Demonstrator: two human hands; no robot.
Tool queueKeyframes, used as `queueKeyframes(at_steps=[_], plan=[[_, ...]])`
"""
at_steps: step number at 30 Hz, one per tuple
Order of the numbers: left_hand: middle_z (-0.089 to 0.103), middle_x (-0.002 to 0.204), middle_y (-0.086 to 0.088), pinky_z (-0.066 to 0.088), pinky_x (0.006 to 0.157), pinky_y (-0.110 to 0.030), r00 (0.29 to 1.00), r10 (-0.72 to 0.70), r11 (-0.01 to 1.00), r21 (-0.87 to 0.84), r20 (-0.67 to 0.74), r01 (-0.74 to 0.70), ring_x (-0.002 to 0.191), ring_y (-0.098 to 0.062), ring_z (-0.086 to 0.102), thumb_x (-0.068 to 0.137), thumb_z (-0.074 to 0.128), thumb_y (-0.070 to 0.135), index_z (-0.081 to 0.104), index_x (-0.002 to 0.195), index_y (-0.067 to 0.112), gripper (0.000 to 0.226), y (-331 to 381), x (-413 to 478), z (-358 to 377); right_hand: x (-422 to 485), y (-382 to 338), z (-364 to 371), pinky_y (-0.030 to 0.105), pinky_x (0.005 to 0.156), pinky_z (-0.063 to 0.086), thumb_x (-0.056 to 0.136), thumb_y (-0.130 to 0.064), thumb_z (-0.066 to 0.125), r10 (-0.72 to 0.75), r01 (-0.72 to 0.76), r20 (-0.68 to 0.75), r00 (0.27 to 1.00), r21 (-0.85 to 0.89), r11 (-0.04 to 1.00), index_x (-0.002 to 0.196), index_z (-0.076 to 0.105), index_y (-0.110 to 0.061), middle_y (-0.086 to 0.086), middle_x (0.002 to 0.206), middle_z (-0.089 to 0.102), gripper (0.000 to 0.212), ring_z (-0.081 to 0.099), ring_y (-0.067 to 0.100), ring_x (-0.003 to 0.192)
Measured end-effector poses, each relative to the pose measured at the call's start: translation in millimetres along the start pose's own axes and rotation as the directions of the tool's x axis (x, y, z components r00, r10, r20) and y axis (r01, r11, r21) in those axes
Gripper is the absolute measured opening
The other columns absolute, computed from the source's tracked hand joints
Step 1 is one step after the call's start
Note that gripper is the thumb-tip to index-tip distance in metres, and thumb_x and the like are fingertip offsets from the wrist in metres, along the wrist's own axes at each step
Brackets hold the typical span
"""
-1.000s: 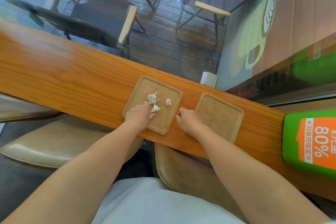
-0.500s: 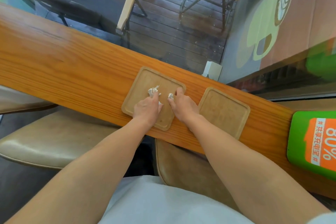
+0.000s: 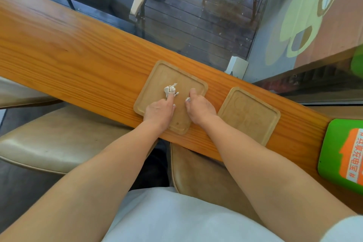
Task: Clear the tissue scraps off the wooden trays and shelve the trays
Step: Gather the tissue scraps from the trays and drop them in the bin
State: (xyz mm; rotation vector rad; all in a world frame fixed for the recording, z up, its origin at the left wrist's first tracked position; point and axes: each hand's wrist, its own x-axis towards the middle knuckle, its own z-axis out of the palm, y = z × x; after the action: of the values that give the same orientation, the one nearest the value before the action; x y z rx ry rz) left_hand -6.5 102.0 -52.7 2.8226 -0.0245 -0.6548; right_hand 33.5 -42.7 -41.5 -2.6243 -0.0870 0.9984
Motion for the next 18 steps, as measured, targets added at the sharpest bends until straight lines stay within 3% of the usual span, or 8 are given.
queueKeyframes(at_steps=[4,7,9,15,18], plan=[[0.066,0.094,-0.011,0.040,0.057,-0.037,0.997,-0.028,0.999,0.025,0.076,0.026,0.080,-0.033,0.064,0.102,0.039,0.031,0.036,0.135,0.013,0.038,0.4,-2.6,-0.2,-4.3,-0.8,3.6,0.038,0.061,0.037,0.098,-0.025,0.038,0.028,-0.029,0.029,0.999,0.023,0.999,0.110,0.039,-0.010,0.015,0.098,0.060,0.019,0.052,0.033,0.078],[0.062,0.094,-0.014,0.040,0.060,-0.039,0.981,-0.073,0.996,-0.027,0.177,0.079,0.077,-0.032,0.057,0.102,0.037,0.028,0.042,0.104,0.013,0.016,-0.4,-6.0,-0.1,-8.0,-1.0,5.8,0.037,0.059,0.039,0.094,-0.024,0.043,0.066,-0.069,0.061,0.996,0.042,0.997,0.098,0.038,-0.012,0.012,0.088,0.057,0.014,0.052,0.031,0.073],[0.060,0.095,-0.015,0.039,0.062,-0.039,0.964,-0.085,0.993,-0.063,0.251,0.104,0.076,-0.030,0.051,0.102,0.036,0.026,0.038,0.093,0.013,0.016,-1.1,-8.7,-0.9,-11.3,-0.5,7.8,0.037,0.058,0.040,0.090,-0.026,0.047,0.071,-0.075,0.070,0.995,0.050,0.996,0.097,0.040,-0.013,0.009,0.084,0.056,0.017,0.054,0.030,0.073],[0.056,0.105,-0.017,0.039,0.071,-0.038,0.947,-0.144,0.967,-0.161,0.286,0.196,0.095,-0.035,0.057,0.101,0.041,0.016,0.040,0.096,0.011,0.007,-4.6,-20.0,-1.2,-23.8,-1.4,13.8,0.035,0.050,0.034,0.084,-0.029,0.046,0.047,-0.050,0.034,0.998,0.104,0.993,0.090,0.039,-0.016,0.002,0.071,0.049,0.016,0.049,0.022,0.061],[0.054,0.103,-0.017,0.038,0.071,-0.037,0.957,-0.146,0.959,-0.200,0.252,0.199,0.090,-0.033,0.053,0.099,0.044,0.008,0.038,0.094,0.011,0.008,-3.9,-26.7,-5.3,-28.0,-2.8,12.0,0.035,0.053,0.037,0.084,-0.030,0.046,0.023,-0.027,0.045,0.999,0.102,0.994,0.090,0.039,-0.017,0.002,0.074,0.050,0.015,0.050,0.023,0.064]])
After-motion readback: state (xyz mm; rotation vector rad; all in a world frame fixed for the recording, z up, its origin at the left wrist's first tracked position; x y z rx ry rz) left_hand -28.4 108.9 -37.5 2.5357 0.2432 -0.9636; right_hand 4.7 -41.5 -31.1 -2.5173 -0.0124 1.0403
